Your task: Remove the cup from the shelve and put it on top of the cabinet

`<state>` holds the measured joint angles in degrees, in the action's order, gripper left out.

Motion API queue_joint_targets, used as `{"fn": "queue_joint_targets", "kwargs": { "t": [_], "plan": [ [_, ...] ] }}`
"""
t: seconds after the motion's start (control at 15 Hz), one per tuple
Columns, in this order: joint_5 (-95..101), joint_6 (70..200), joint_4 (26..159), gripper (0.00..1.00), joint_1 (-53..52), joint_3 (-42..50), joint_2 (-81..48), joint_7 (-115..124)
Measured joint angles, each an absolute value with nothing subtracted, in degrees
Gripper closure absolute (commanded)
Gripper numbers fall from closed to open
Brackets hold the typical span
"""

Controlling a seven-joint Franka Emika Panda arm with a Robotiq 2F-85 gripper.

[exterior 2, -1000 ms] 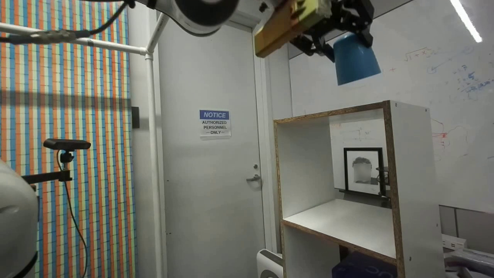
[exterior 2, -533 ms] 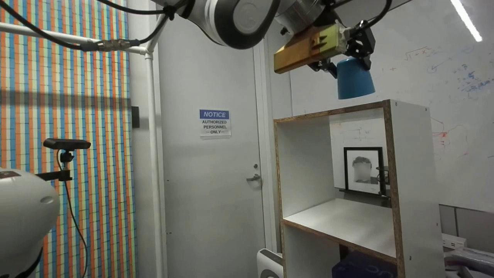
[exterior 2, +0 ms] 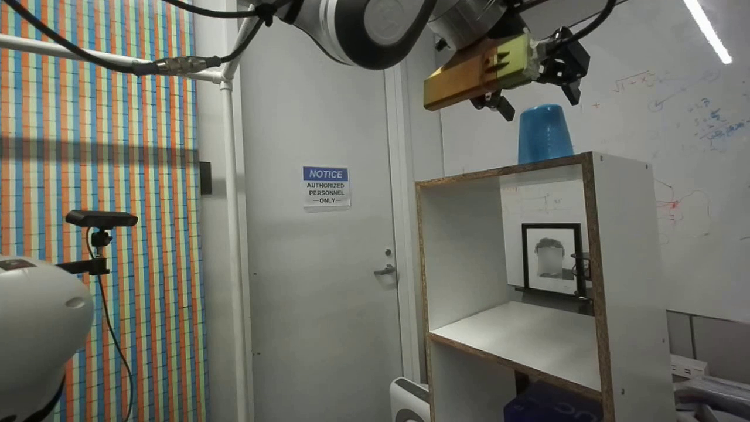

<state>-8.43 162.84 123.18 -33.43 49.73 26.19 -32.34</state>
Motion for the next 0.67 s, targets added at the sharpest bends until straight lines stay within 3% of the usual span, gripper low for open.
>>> {"fn": "queue_joint_targets", "kwargs": {
  "t": [0.27,0.67],
  "plan": [
    [-8.3,153.7,124.5,0.0,-26.7,45.3,26.1,-32.3],
    [-5.2,128.8,129.3,0.0,-8.9,30.9,27.8,-32.3]
  ]
}}
